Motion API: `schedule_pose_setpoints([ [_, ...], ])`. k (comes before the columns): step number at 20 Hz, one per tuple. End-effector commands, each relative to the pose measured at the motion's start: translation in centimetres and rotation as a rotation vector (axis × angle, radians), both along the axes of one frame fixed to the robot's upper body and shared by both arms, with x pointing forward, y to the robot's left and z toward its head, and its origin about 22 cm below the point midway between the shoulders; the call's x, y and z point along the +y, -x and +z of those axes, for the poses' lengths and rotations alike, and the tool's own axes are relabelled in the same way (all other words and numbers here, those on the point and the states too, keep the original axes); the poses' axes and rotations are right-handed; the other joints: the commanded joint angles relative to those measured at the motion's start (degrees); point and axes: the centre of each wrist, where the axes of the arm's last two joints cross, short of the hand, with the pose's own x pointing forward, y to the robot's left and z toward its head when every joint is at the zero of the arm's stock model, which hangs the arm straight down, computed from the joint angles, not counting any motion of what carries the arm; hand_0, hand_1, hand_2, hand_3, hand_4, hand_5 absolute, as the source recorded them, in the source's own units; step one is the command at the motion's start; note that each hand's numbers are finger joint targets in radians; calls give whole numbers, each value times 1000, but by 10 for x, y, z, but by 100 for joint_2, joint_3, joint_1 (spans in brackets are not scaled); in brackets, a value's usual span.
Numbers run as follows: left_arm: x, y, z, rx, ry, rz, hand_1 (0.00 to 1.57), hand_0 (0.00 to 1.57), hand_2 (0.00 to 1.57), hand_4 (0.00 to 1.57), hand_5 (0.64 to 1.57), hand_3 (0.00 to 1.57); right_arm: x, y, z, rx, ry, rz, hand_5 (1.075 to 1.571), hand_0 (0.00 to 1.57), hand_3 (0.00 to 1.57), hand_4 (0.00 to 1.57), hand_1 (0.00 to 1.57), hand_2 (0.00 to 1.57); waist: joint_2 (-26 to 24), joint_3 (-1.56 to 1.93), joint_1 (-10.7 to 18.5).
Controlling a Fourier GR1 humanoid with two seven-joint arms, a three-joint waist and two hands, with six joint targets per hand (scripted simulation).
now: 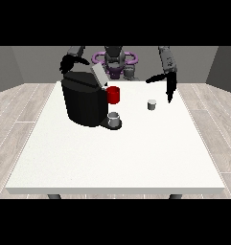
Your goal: Insert the coffee pod into the coffee machine and close the lid
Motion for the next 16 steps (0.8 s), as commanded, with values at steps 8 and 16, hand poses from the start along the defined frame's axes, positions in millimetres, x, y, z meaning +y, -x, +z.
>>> schedule_pose_setpoints([
  [8,-17,-21,-10,125,-162,-72,0,0,198,0,1571,0,-16,-25,-2,72,-5,-50,1571,0,0,397,0,0,22,2,239],
  [16,-30,-29,-24,142,-266,-20,807,807,847,0,1571,501,-2,-26,-14,122,53,-35,1571,0,0,423,0,0,126,1,109],
])
